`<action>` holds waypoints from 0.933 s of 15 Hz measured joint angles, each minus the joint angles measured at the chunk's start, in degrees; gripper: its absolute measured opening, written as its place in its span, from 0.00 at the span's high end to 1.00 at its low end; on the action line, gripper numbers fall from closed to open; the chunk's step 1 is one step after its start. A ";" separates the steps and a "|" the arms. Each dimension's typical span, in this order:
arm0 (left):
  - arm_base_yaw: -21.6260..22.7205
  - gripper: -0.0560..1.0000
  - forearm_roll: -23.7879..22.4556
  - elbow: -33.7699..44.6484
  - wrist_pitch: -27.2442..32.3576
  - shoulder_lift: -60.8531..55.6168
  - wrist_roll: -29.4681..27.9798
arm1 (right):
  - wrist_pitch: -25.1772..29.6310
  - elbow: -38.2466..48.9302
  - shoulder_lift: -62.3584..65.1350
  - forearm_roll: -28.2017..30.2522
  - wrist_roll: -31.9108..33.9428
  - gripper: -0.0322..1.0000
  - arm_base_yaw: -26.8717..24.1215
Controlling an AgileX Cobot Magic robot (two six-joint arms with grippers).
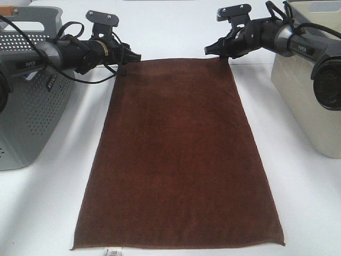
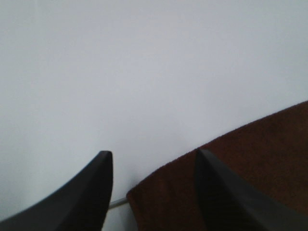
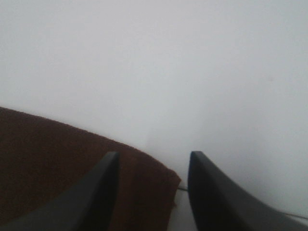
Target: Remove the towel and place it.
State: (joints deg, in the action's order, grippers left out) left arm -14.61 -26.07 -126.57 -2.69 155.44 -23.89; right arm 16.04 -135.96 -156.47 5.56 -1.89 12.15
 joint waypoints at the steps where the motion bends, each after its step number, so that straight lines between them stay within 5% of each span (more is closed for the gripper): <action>1: 0.06 0.38 0.00 0.00 -1.32 0.00 0.00 | -0.06 0.00 0.00 0.00 0.00 0.44 0.00; 4: 0.06 0.32 0.00 0.00 -3.55 -0.11 0.00 | -0.17 0.00 0.00 -0.74 0.00 0.32 -0.06; 10: -1.03 0.32 0.00 0.00 -2.98 -6.42 0.00 | 2.29 0.00 5.39 -6.19 0.00 0.31 -0.06; 14: -2.01 0.32 0.06 0.00 5.96 -13.98 0.00 | 8.19 0.00 12.61 -6.82 0.00 0.31 -0.06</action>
State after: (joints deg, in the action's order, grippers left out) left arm -16.62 -26.01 -126.57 3.27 141.46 -23.89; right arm 24.24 -135.96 -143.87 -1.26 -1.89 12.09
